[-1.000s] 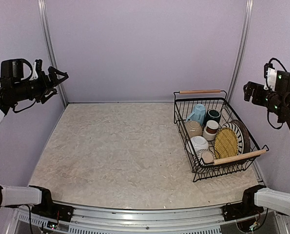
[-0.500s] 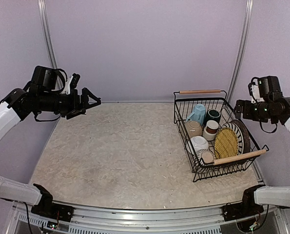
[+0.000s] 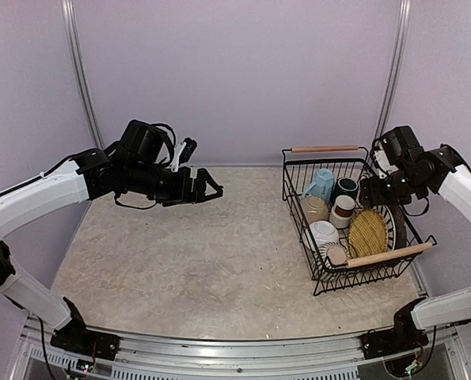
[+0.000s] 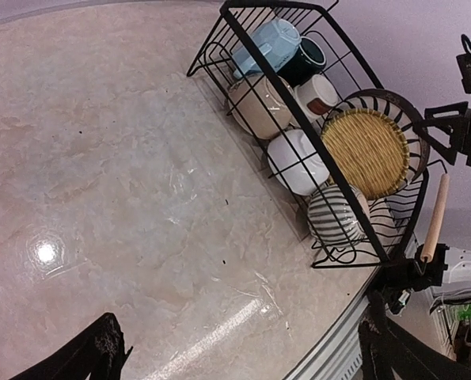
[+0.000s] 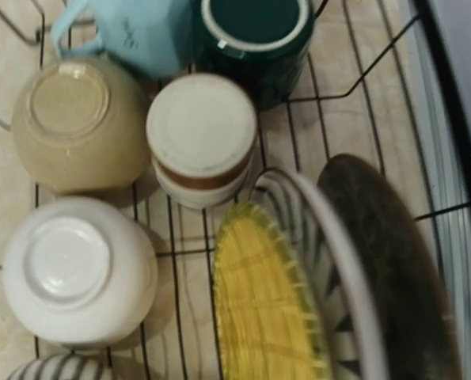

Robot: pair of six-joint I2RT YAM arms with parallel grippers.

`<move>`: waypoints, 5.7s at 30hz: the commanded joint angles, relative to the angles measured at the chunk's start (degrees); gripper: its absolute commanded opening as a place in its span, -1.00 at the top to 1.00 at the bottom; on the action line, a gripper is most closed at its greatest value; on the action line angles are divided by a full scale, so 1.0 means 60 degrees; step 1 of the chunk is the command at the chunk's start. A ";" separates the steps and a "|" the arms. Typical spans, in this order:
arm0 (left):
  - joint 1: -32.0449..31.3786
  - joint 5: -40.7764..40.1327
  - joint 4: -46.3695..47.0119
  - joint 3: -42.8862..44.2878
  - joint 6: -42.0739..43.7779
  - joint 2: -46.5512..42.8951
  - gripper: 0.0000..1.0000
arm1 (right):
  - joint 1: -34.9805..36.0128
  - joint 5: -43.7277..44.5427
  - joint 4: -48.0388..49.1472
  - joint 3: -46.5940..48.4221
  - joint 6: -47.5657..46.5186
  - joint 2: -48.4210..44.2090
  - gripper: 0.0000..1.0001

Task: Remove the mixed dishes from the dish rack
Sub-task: Grab the plate from the dish rack, then pass from the right arm to the left

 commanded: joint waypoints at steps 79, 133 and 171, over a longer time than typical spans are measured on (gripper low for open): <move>0.1314 -0.0413 -0.1215 0.1552 0.1346 0.0382 -0.98 | 0.1953 0.2859 0.1336 -0.2219 0.1780 0.1879 0.59; 0.1795 0.1477 -0.0985 0.1548 0.0899 0.0789 -0.98 | 0.1001 -0.0102 0.1539 0.0628 0.1125 -0.0618 1.00; 0.2713 0.8482 0.3356 0.0166 -0.2463 0.2076 -0.12 | 0.3263 -0.6831 1.4099 -0.1640 0.5847 0.3129 1.00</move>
